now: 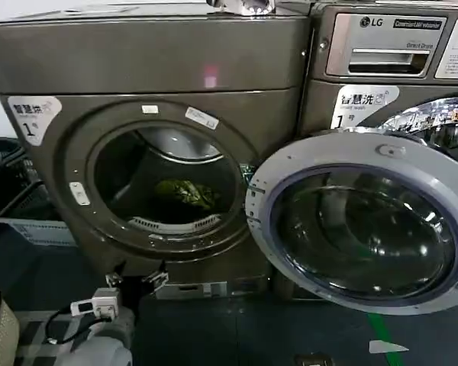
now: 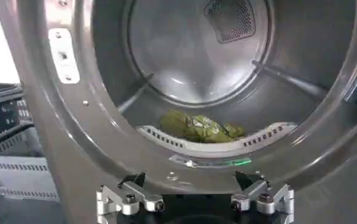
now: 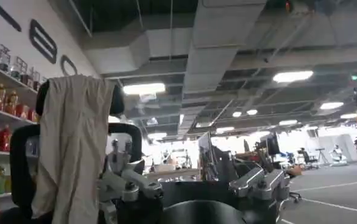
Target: Grasp the clothes from the dryer.
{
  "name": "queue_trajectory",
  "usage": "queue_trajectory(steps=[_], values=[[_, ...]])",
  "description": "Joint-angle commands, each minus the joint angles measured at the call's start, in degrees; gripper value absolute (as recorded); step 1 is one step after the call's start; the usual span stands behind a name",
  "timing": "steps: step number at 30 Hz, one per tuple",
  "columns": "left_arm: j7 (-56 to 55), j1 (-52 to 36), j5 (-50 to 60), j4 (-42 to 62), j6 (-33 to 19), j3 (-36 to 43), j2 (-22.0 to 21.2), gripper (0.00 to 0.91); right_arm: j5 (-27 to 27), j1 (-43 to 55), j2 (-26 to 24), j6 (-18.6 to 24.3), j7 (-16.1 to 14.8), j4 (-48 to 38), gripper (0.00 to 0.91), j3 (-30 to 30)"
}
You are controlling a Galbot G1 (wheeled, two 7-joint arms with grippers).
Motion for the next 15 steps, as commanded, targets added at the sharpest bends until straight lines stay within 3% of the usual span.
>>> queue_trajectory(steps=[1, 15], values=[[0.1, 0.0, 0.0, 0.1, 2.8, 0.0, 0.1, 0.907, 0.1, -0.1, 0.0, 0.1, 0.0, 0.0, 0.907, 0.0], [0.0, 0.0, 0.0, 0.3, 2.8, -0.1, 0.0, 0.907, -0.1, -0.1, 0.0, 0.0, -0.1, -0.1, 0.907, -0.1]])
